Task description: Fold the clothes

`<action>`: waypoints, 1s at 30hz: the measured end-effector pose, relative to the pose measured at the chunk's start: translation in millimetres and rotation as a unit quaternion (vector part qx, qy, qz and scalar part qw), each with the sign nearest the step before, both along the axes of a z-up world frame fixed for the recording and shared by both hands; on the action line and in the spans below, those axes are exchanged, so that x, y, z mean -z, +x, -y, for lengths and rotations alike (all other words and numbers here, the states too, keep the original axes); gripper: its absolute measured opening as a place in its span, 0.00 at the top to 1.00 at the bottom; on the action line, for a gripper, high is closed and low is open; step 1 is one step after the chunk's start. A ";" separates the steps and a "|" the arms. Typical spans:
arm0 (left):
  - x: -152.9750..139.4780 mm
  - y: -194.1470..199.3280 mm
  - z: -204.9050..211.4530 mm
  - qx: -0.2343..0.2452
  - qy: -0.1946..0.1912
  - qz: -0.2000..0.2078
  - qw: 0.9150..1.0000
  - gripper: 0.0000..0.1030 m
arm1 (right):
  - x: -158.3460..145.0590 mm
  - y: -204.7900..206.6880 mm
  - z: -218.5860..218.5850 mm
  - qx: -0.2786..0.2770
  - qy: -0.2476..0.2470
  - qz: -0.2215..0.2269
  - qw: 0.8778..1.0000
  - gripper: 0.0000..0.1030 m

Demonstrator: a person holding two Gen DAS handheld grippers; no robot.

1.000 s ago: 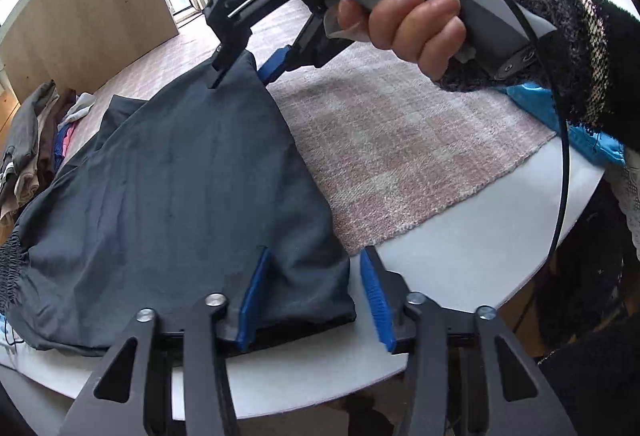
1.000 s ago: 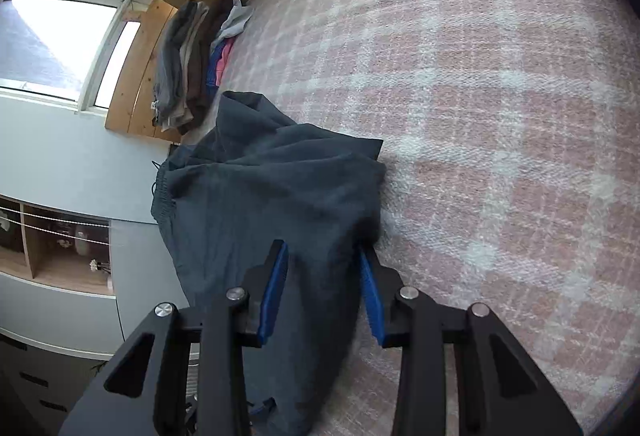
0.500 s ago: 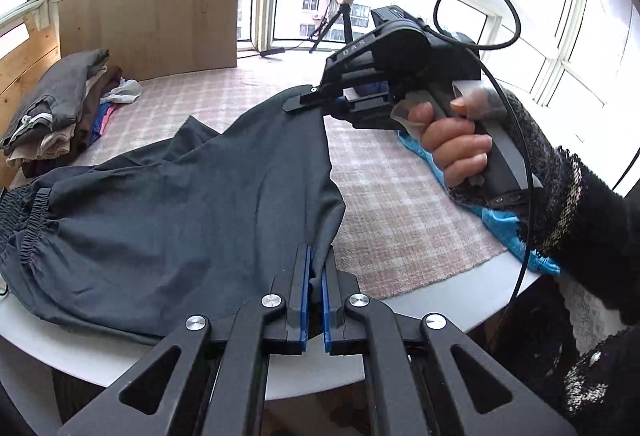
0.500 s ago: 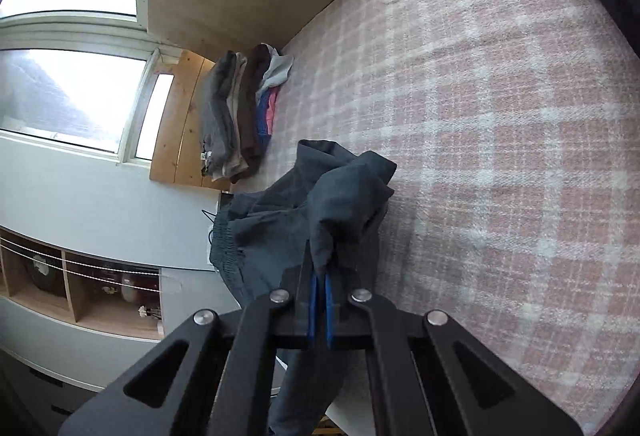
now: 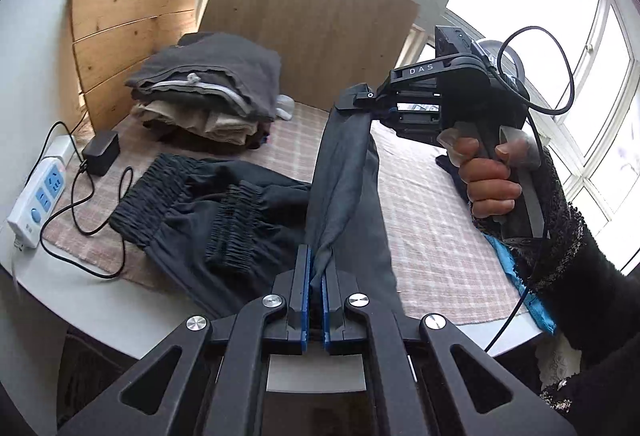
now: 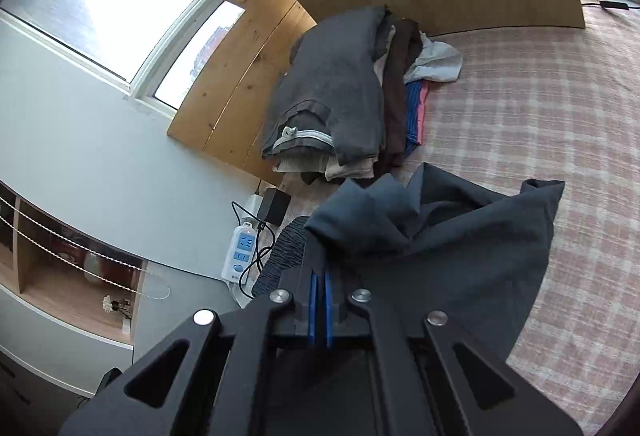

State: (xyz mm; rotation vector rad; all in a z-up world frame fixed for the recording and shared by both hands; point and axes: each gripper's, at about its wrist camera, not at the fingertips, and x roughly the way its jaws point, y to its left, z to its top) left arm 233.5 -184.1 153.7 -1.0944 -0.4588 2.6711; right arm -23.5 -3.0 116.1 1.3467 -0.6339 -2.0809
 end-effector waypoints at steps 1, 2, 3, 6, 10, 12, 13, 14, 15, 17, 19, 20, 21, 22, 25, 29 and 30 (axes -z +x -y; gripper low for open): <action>7.6 -4.2 19.1 -0.008 0.006 0.008 1.000 0.97 | 6.2 -9.6 24.6 -0.004 0.015 0.005 1.000 0.97; 18.6 -7.2 35.2 -0.016 0.011 0.017 1.000 0.97 | 12.8 -18.2 47.3 -0.007 0.030 0.010 0.999 0.97; 31.9 -9.0 47.3 -0.022 0.014 0.025 0.999 0.97 | 20.3 -25.8 67.5 -0.009 0.046 0.013 0.999 0.97; 60.4 -17.1 82.8 -0.032 0.020 0.045 0.998 0.97 | 41.8 -43.2 115.4 -0.014 0.085 0.022 0.996 0.97; 89.3 -23.7 113.8 -0.037 0.027 0.064 0.997 0.97 | 66.1 -58.4 156.3 -0.020 0.112 0.040 0.993 0.97; 100.2 -26.3 127.4 -0.042 0.034 0.076 0.996 0.97 | 73.4 -64.2 175.9 -0.051 0.113 0.045 0.991 0.95; 103.1 -26.7 132.4 -0.042 0.035 0.081 0.995 0.97 | 74.5 -66.2 182.4 -0.068 0.111 0.052 0.990 0.92; 102.5 -26.1 134.8 -0.039 0.031 0.085 0.995 0.96 | 71.3 -66.1 182.8 -0.074 0.106 0.056 0.990 0.92; 101.8 -25.4 137.2 -0.035 0.027 0.090 0.995 0.93 | 63.7 -63.6 177.7 -0.077 0.098 0.055 0.991 0.91; 100.5 -24.2 142.0 -0.028 0.018 0.098 0.995 0.93 | 38.1 -47.5 149.5 -0.072 0.075 0.028 0.994 0.86; 85.9 -15.0 146.0 -0.035 0.003 0.085 0.996 0.94 | 6.4 -21.5 107.3 -0.053 0.058 -0.018 0.997 0.76; 75.3 -9.8 147.3 -0.039 -0.004 0.075 0.996 0.94 | -5.6 -5.8 81.8 -0.035 0.062 -0.041 0.997 0.75; 64.9 -7.9 144.5 -0.037 -0.015 0.065 0.997 0.94 | -12.7 12.0 55.5 -0.013 0.082 -0.061 0.995 0.75; 55.9 -9.0 136.9 -0.031 -0.033 0.058 0.997 0.94 | -14.9 30.3 31.5 0.007 0.106 -0.073 0.992 0.75; 35.6 -27.0 104.4 0.030 -0.071 0.031 0.997 0.94 | 8.5 78.3 -28.0 0.051 0.130 -0.046 0.989 0.75; 29.5 -41.8 21.7 0.172 -0.061 0.019 0.983 0.80 | 62.3 111.3 -81.3 0.105 0.107 0.038 0.988 0.75; 29.3 -39.6 -2.7 0.207 -0.065 0.014 0.976 0.74 | 71.2 109.2 -92.1 0.119 0.086 0.050 0.988 0.75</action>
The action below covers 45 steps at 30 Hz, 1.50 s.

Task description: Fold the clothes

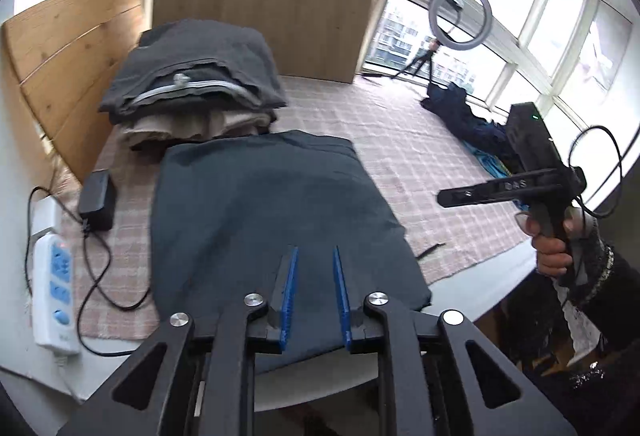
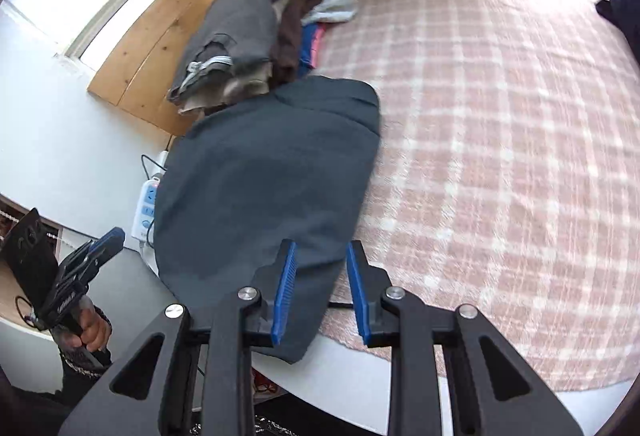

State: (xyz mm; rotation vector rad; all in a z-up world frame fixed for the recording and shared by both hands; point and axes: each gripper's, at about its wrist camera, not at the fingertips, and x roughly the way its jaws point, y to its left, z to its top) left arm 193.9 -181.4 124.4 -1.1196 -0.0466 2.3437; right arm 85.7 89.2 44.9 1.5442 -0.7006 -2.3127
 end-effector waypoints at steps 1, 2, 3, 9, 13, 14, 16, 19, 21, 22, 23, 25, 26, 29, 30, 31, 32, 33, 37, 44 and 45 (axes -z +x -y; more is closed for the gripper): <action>0.9 5.6 -22.8 0.032 -0.009 -0.006 0.999 0.72 | 8.3 -3.7 -10.6 0.015 -0.024 0.006 1.000 0.75; 4.0 11.8 -42.7 0.056 -0.019 -0.013 0.998 0.65 | 14.7 -10.9 -17.9 0.022 -0.044 0.010 0.999 0.74; 7.1 18.1 -62.6 0.080 -0.030 -0.019 0.996 0.58 | 20.5 -19.4 -24.0 0.028 -0.062 0.014 0.998 0.71; 42.5 26.1 -142.5 0.114 -0.120 -0.024 0.986 0.57 | 46.7 -83.5 -22.1 -0.010 -0.056 0.032 0.998 0.64; 66.4 30.0 -164.1 0.072 -0.205 -0.044 0.975 0.57 | 62.2 -122.2 -12.7 -0.038 -0.053 0.041 0.997 0.64; 71.4 28.5 -167.2 0.061 -0.221 -0.044 0.972 0.57 | 65.4 -130.6 -11.3 -0.043 -0.056 0.042 0.997 0.64; 80.5 25.2 -172.0 0.039 -0.247 -0.043 0.967 0.66 | 71.5 -143.1 -10.7 -0.052 -0.077 0.044 0.995 0.64; 83.6 17.4 -168.6 0.003 -0.238 -0.030 0.971 1.00 | 74.9 -156.6 -10.6 -0.059 -0.102 0.047 0.992 0.64; 78.5 15.9 -163.8 -0.020 -0.224 -0.032 0.974 1.00 | 74.3 -161.7 -10.7 -0.065 -0.111 0.049 0.990 0.81; 74.7 16.5 -160.9 -0.030 -0.216 -0.032 0.975 1.00 | 71.8 -163.2 -8.7 -0.074 -0.112 0.048 0.990 0.94; 70.4 17.9 -157.5 -0.035 -0.204 -0.029 0.978 1.00 | 68.6 -164.5 -6.0 -0.084 -0.113 0.045 0.989 0.94; 62.2 21.1 -151.3 -0.045 -0.183 -0.022 0.982 1.00 | 58.8 -168.2 -1.8 -0.099 -0.101 0.030 0.989 0.95; 60.0 23.5 -149.3 -0.048 -0.179 -0.018 0.983 1.00 | 54.3 -171.1 0.0 -0.105 -0.094 0.022 0.990 0.95; 66.8 28.4 -149.3 -0.056 -0.175 0.004 0.983 1.00 | 54.2 -179.4 2.0 -0.109 -0.084 0.022 0.990 0.95; 68.2 29.2 -152.1 -0.057 -0.177 0.005 0.983 1.00 | 59.1 -180.1 0.8 -0.108 -0.090 0.034 0.990 0.95; 67.1 29.0 -158.4 -0.053 -0.181 0.000 0.982 1.00 | 64.0 -180.8 -0.4 -0.106 -0.096 0.045 0.989 0.95; 66.0 28.8 -164.6 -0.049 -0.185 -0.006 0.982 0.99 | 68.9 -181.6 -1.6 -0.104 -0.103 0.056 0.988 0.94; 64.9 28.6 -170.9 -0.045 -0.189 -0.012 0.981 0.86 | 70.2 -181.5 -2.8 -0.105 -0.111 0.061 0.986 0.92; 68.2 19.9 -191.7 -0.037 -0.212 -0.027 0.976 0.59 | 66.4 -182.0 -8.7 -0.110 -0.133 0.061 0.983 0.85; 96.3 -2.6 -182.2 -0.048 -0.206 0.030 0.977 0.68 | 61.5 -198.8 -8.1 -0.114 -0.072 0.041 0.990 0.84; 95.3 0.5 -181.8 -0.040 -0.201 0.033 0.978 0.69 | 61.3 -201.8 -10.5 -0.100 -0.036 0.037 0.994 0.84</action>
